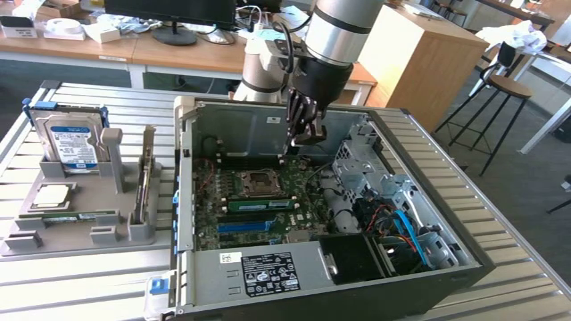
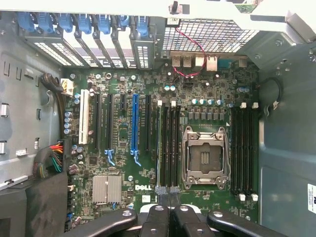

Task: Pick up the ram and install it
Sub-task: 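Press down the ram until it locks into place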

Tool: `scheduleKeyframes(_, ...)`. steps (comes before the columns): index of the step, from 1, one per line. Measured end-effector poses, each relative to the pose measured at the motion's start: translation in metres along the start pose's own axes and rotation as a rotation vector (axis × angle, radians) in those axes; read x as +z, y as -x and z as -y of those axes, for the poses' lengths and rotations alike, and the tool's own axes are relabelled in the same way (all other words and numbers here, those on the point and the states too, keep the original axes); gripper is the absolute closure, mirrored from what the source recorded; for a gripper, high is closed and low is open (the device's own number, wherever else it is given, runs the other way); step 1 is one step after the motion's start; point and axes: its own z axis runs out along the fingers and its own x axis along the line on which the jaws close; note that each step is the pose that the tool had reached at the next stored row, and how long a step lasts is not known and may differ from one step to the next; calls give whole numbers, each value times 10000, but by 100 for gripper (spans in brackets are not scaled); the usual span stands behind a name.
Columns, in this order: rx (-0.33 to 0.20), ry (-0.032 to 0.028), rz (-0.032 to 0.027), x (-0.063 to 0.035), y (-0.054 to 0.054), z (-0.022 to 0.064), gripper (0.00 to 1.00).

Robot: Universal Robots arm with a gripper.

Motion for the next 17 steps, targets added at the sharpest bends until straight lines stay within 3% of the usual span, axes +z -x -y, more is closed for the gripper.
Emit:
scheduleKeyframes(9, -1, -1, 8, 0, 0, 23, 90)
scheduleKeyframes(17, -5, -2, 71, -4, 0, 112, 90)
